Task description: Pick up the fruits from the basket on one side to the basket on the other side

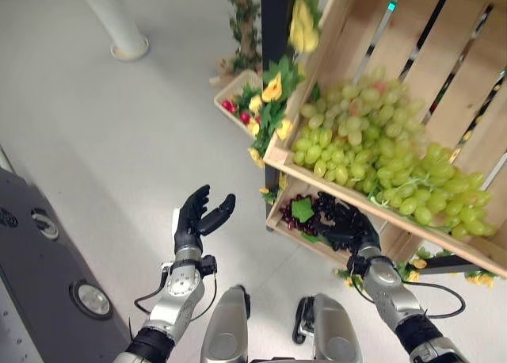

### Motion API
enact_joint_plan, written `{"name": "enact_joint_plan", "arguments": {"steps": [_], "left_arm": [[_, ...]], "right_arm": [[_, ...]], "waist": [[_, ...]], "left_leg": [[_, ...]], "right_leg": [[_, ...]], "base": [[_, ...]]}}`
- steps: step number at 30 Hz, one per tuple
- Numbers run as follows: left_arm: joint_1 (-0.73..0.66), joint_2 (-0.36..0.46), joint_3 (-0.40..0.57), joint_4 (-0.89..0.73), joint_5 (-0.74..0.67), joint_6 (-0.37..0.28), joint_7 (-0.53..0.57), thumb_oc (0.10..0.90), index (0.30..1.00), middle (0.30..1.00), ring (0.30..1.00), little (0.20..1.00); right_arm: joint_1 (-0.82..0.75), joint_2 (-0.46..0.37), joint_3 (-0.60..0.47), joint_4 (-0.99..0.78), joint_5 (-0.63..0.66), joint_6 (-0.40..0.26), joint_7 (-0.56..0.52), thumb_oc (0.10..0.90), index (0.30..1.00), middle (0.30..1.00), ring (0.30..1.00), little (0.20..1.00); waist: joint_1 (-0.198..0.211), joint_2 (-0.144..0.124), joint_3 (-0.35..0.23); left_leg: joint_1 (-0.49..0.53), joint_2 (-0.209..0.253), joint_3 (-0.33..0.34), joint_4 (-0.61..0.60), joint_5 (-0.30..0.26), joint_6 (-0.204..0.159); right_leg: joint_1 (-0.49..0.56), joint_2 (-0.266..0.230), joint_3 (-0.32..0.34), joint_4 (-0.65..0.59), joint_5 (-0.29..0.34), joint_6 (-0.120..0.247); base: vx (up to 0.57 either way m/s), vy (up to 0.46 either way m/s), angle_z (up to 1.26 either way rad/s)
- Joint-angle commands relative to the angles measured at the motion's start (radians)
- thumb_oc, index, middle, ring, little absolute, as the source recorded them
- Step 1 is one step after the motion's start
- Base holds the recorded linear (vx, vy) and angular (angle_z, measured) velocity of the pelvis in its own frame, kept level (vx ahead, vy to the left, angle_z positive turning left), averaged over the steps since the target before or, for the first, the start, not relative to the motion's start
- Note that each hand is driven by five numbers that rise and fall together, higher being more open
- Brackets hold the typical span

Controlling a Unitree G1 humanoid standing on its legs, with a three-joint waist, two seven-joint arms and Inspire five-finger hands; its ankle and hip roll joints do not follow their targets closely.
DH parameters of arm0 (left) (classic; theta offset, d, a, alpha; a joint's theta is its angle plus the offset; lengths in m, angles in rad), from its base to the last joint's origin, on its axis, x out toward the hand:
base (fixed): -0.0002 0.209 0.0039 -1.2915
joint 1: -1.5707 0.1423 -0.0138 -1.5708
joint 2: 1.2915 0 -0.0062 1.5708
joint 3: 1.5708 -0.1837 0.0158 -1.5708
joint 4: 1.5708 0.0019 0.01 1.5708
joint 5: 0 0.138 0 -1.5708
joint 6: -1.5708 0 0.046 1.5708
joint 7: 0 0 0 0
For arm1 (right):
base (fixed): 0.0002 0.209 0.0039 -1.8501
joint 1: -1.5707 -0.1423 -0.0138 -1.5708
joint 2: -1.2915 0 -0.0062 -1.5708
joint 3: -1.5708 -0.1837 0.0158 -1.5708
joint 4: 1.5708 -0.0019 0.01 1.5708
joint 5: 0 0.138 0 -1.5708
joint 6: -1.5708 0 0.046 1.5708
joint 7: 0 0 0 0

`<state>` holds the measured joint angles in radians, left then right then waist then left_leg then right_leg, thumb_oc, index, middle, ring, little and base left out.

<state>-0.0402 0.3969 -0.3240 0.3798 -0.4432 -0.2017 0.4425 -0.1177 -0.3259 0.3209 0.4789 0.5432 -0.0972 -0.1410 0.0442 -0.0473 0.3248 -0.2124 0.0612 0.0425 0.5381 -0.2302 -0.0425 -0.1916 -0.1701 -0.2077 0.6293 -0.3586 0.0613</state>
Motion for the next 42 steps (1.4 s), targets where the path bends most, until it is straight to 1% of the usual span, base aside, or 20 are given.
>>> {"name": "enact_joint_plan", "arguments": {"steps": [1,8,15,17,18,19,20,21,25,27,29,30,31,33,36,37,39,40,41,42], "left_arm": [[0.019,-0.033,0.031,0.011,0.055,-0.024,-0.013,0.8,0.9,0.9,0.9,0.9],[0.049,-0.063,0.061,0.13,0.062,-0.006,-0.047,0.8,0.9,0.9,0.9,0.9],[0.09,-0.067,0.082,0.135,-0.01,-0.015,-0.042,0.8,0.9,0.9,0.9,0.9],[0.127,-0.078,0.101,0.133,-0.033,-0.032,-0.041,0.8,0.9,0.9,0.9,0.9],[0.128,-0.079,0.102,0.133,-0.032,-0.03,-0.044,0.8,0.9,0.9,0.9,0.9],[0.14,-0.091,0.111,0.128,-0.033,-0.046,-0.046,0.8,0.9,0.9,0.9,0.9],[0.141,-0.091,0.112,0.127,-0.034,-0.046,-0.047,0.8,0.9,0.9,0.9,0.9],[0.144,-0.1,0.118,0.134,-0.028,-0.057,-0.065,0.8,0.9,0.9,0.9,0.9],[0.106,-0.105,0.102,0.131,-0.004,-0.037,-0.082,0.8,0.9,0.9,0.9,0.9],[0.099,-0.109,0.104,0.135,0.008,-0.036,-0.091,0.8,0.9,0.9,0.9,0.9],[0.098,-0.113,0.101,0.137,0.03,-0.039,-0.111,0.8,0.9,0.9,0.9,0.9],[0.095,-0.112,0.094,0.137,0.033,-0.043,-0.117,0.8,0.9,0.9,0.9,0.9],[0.089,-0.108,0.082,0.137,0.037,-0.047,-0.12,0.8,0.9,0.9,0.9,0.9],[0.047,-0.09,0.049,0.135,0.046,-0.042,-0.113,0.8,0.9,0.9,0.9,0.9],[0.013,-0.082,0.025,0.145,0.067,-0.033,-0.092,0.8,0.9,0.9,0.9,0.9],[0.015,-0.077,0.026,0.145,0.077,-0.034,-0.096,0.8,0.9,0.9,0.9,0.9],[0.012,-0.062,0.031,0.151,0.077,-0.029,-0.119,0.8,0.9,0.9,0.9,0.9],[0.011,-0.059,0.033,0.155,0.075,-0.03,-0.123,0.8,0.9,0.9,0.9,0.9],[0.006,-0.054,0.04,0.175,0.073,-0.027,-0.135,0.8,0.9,0.9,0.9,0.9],[0.005,-0.055,0.041,0.182,0.073,-0.024,-0.139,0.8,0.9,0.9,0.9,0.9]], "right_arm": [[-0.016,0.016,0.012,-0.037,-0.045,-0.074,0.088,0.8,0.9,0.9,0.9,0.9],[0.06,0.046,0.017,0.001,-0.057,-0.012,0.186,0.8,0.9,0.9,0.9,0.9],[0.053,0.031,0.041,-0.001,-0.1,0.024,0.219,0.8,0.9,0.9,0.9,0.9],[0.044,0.022,0.055,-0.009,-0.12,0.051,0.216,0.8,0.9,0.9,0.9,0.9],[0.044,0.022,0.055,-0.01,-0.121,0.051,0.216,0.8,0.9,0.9,0.9,0.9],[0.043,0.014,0.053,-0.01,-0.14,0.053,0.219,0.8,0.9,0.9,0.9,0.9],[0.044,0.013,0.053,-0.011,-0.143,0.056,0.22,0.8,0.9,0.9,0.9,0.9],[0.055,0.0,0.042,-0.012,-0.15,0.057,0.215,0.8,0.9,0.9,0.9,0.9],[0.045,-0.019,0.021,0.046,-0.095,0.018,0.215,0.8,0.9,0.9,0.9,0.9],[0.048,-0.015,0.006,0.071,-0.077,0.006,0.218,0.8,0.9,0.9,0.9,0.9],[0.077,-0.003,-0.013,0.072,-0.052,0.011,0.2,0.8,0.9,0.9,0.9,0.9],[0.091,0.005,-0.017,0.072,-0.047,0.011,0.188,0.8,0.9,0.9,0.9,0.9],[0.105,0.016,-0.018,0.075,-0.041,0.009,0.175,0.8,0.9,0.9,0.9,0.9],[0.13,0.039,-0.02,0.064,-0.018,0.012,0.144,0.8,0.9,0.9,0.9,0.9],[0.148,0.068,-0.016,0.049,-0.01,0.05,0.1,0.8,0.9,0.9,0.9,0.9],[0.157,0.073,-0.017,0.047,-0.01,0.053,0.109,0.8,0.9,0.9,0.9,0.9],[0.168,0.079,-0.015,0.048,-0.022,0.05,0.134,0.8,0.9,0.9,0.9,0.9],[0.169,0.08,-0.015,0.052,-0.022,0.049,0.137,0.8,0.9,0.9,0.9,0.9],[0.159,0.088,-0.013,0.087,-0.024,0.061,0.148,0.8,0.9,0.9,0.9,0.9],[0.155,0.09,-0.014,0.101,-0.025,0.067,0.152,0.8,0.9,0.9,0.9,0.9]], "waist": [[-0.006,0.012,-0.099],[-0.018,0.02,-0.151],[0.01,0.017,-0.132],[0.033,0.014,-0.117],[0.034,0.014,-0.116],[0.042,0.012,-0.107],[0.041,0.012,-0.108],[0.041,0.004,-0.101],[0.034,-0.031,-0.117],[0.027,-0.027,-0.131],[0.003,0.003,-0.163],[-0.01,0.019,-0.174],[-0.029,0.038,-0.183],[-0.055,0.051,-0.172],[-0.074,0.045,-0.14],[-0.084,0.048,-0.13],[-0.099,0.053,-0.121],[-0.099,0.055,-0.121],[-0.09,0.066,-0.12],[-0.088,0.068,-0.121]], "left_leg": [[0.09,-0.023,0.049,-0.14,0.023,0.096],[0.18,-0.015,0.037,-0.325,0.118,0.058],[0.16,0.011,-0.013,-0.378,0.191,0.019],[0.141,0.044,-0.038,-0.474,0.321,-0.019],[0.141,0.045,-0.039,-0.481,0.328,-0.02],[0.124,0.058,-0.026,-0.529,0.394,-0.035],[0.12,0.058,-0.026,-0.531,0.398,-0.035],[0.101,0.062,0.038,-0.484,0.384,-0.042],[0.119,0.017,0.224,-0.133,0.151,0.004],[0.154,-0.003,0.248,-0.097,0.116,0.005],[0.261,-0.044,0.259,-0.149,0.127,-0.014],[0.312,-0.068,0.252,-0.239,0.111,-0.005],[0.376,-0.09,0.237,-0.405,0.085,0.017],[0.409,-0.114,0.153,-0.588,0.093,0.055],[0.393,-0.134,0.092,-0.625,0.111,0.096],[0.385,-0.13,0.079,-0.625,0.118,0.106],[0.372,-0.122,0.069,-0.625,0.131,0.117],[0.369,-0.12,0.074,-0.625,0.134,0.118],[0.353,-0.106,0.082,-0.619,0.152,0.12],[0.347,-0.103,0.078,-0.614,0.154,0.12]], "right_leg": [[0.107,0.038,-0.001,-0.233,0.162,-0.092],[0.201,0.082,-0.015,-0.392,0.199,-0.089],[0.21,0.127,-0.051,-0.425,0.194,-0.124],[0.232,0.16,-0.066,-0.49,0.224,-0.132],[0.234,0.161,-0.066,-0.495,0.226,-0.132],[0.251,0.169,-0.076,-0.54,0.252,-0.127],[0.25,0.17,-0.078,-0.543,0.255,-0.127],[0.272,0.165,-0.104,-0.578,0.264,-0.119],[0.285,0.123,-0.222,-0.669,0.32,-0.096],[0.279,0.125,-0.25,-0.671,0.329,-0.087],[0.252,0.15,-0.286,-0.649,0.325,-0.083],[0.227,0.153,-0.298,-0.627,0.331,-0.07],[0.178,0.152,-0.306,-0.584,0.341,-0.055],[0.081,0.149,-0.295,-0.504,0.368,-0.026],[-0.001,0.124,-0.247,-0.383,0.47,0.043],[-0.029,0.119,-0.182,-0.311,0.474,0.053],[-0.038,0.102,-0.085,-0.216,0.455,0.05],[-0.034,0.084,-0.085,-0.192,0.45,0.049],[0.004,0.022,-0.051,-0.136,0.429,0.031],[0.016,0.016,-0.035,-0.133,0.421,0.026]], "base": [[0.03,-0.116,-0.06],[0.01,-0.16,0.05],[-0.05,-0.245,0.08],[-0.06,-0.31,0.16],[-0.08,-0.256,0.21],[-0.06,-0.137,0.18],[-0.13,-0.268,0.32],[-0.16,-0.237,0.6],[-0.21,-0.197,0.84],[-0.18,-0.061,0.59],[-0.24,0.025,0.84],[-0.26,0.145,0.94],[-0.35,0.169,1.1],[-0.4,0.093,1.07],[-0.4,0.068,0.66],[-0.3,0.013,0.16],[-0.27,-0.003,0.05],[-0.25,-0.007,0.25],[-0.18,-0.03,0.36],[-0.29,-0.152,0.45]]}}
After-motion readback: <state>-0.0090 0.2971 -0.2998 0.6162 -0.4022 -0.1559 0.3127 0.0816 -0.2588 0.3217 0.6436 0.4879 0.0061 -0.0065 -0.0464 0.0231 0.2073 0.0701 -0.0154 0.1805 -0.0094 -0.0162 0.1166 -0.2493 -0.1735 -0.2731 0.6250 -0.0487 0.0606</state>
